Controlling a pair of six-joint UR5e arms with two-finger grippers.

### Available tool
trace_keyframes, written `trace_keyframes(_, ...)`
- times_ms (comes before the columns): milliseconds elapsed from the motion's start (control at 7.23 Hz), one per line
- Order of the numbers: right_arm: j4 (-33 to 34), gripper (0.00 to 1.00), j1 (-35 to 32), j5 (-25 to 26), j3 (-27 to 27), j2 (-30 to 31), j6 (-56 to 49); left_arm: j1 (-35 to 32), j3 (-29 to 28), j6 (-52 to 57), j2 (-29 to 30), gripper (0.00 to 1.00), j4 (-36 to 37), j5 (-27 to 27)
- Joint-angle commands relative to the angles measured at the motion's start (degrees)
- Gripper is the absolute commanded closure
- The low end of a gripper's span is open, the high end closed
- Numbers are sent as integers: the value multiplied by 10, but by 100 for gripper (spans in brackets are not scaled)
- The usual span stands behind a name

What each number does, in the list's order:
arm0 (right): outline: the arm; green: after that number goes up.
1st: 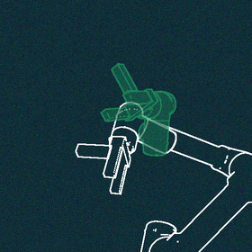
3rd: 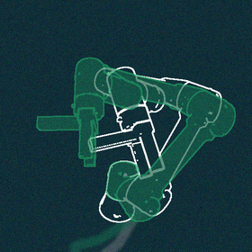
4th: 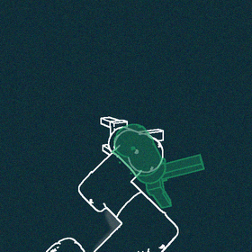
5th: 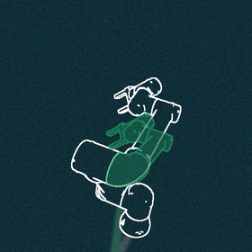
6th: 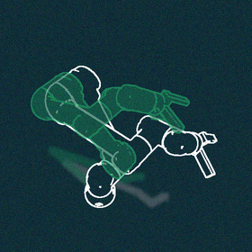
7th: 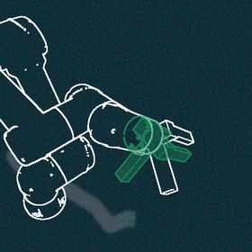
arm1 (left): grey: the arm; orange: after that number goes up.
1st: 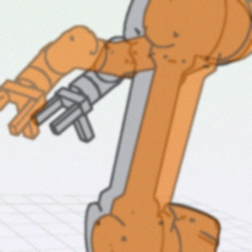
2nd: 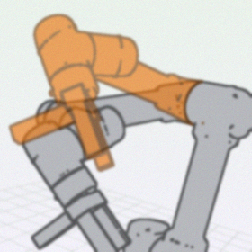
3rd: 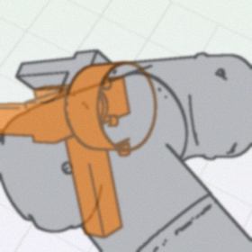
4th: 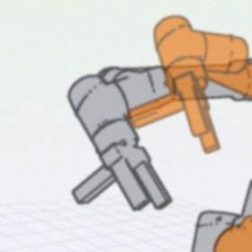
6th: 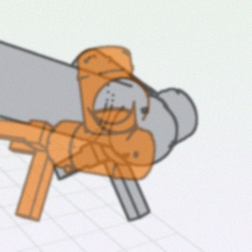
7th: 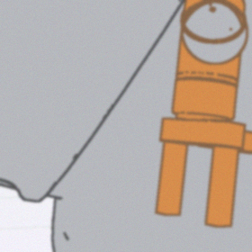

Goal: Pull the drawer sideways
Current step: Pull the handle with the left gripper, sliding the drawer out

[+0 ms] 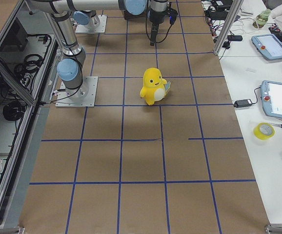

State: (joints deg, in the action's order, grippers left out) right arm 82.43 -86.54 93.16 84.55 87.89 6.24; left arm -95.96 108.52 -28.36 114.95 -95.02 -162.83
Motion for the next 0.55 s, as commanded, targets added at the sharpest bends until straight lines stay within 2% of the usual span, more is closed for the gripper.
trace_keyframes(0, 0, 0, 0, 0, 0, 0, 0, -23, -1, -2, -1, 94, -2, -3)
trace_keyframes(415, 0, 0, 0, 0, 0, 0, 0, -33, -2, -1, 1, 94, -2, -3)
